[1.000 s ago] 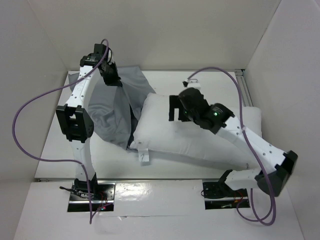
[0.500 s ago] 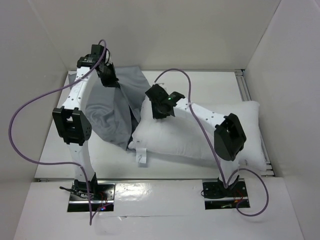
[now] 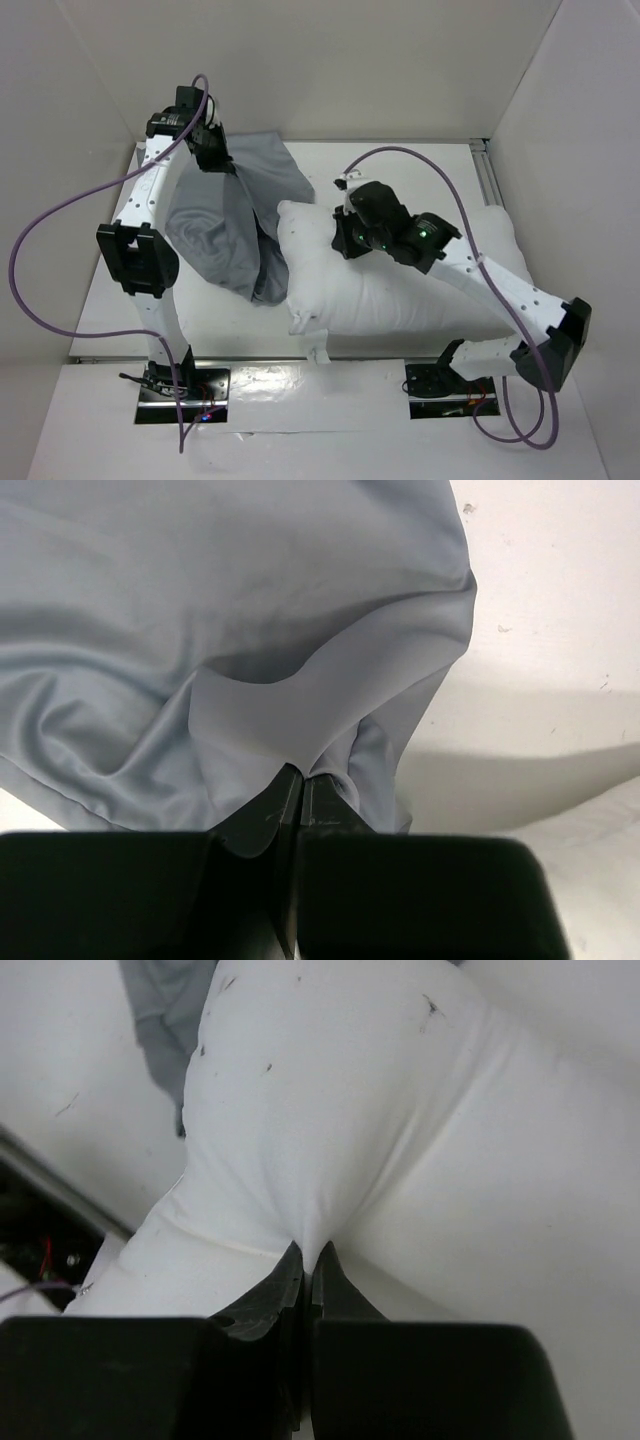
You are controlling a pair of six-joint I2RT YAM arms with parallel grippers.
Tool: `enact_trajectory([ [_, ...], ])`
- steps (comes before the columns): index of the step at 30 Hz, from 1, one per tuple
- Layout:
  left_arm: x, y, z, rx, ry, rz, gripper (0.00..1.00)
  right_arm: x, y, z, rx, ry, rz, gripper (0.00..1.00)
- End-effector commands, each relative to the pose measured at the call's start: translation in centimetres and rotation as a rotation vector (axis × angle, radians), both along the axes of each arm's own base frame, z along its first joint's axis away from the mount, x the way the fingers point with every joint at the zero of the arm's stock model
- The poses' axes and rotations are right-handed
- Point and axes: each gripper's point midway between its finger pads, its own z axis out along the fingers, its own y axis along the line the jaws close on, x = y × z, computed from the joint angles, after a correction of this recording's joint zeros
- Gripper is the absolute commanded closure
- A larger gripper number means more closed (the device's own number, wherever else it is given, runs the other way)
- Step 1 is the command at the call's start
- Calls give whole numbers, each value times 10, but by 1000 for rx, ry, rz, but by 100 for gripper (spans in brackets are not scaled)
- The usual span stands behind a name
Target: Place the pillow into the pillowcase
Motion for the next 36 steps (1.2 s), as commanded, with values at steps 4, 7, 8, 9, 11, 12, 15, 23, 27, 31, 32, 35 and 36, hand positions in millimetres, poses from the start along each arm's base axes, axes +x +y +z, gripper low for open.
enact_trajectory([
  [4,10,-1,13,11,-51,-16,100,-58,29,20,96,-6,312,100],
  [7,10,-1,13,11,-51,-16,100,-78,46,7,61,34,408,100],
  [8,10,-1,13,11,-51,-16,100,-82,50,4,51,45,422,100],
  [9,9,-1,18,11,-60,-16,100,-88,56,4,44,42,454,100],
  [11,9,-1,18,16,-62,-23,100,-84,59,-9,3,51,439,100],
  [12,7,0,23,15,-74,-23,100,-82,59,-13,-14,48,436,100],
  [15,-8,1,35,15,-85,-23,100,-62,67,-12,-36,2,380,100],
  [23,-59,-10,52,4,-104,-61,100,-19,89,-25,-111,-26,252,100],
  [27,-70,-10,48,45,-100,-66,100,-7,81,-18,-107,-44,185,100],
  [31,-75,-15,45,66,-96,-92,100,7,59,-12,-103,-55,58,100],
  [32,-76,-18,45,65,-96,-101,100,13,52,-5,-85,-74,15,100],
  [35,-80,-25,40,87,-82,-125,100,22,43,10,-31,-108,-71,100],
  [36,-82,-29,40,92,-84,-144,100,27,39,15,-16,-121,-99,100],
])
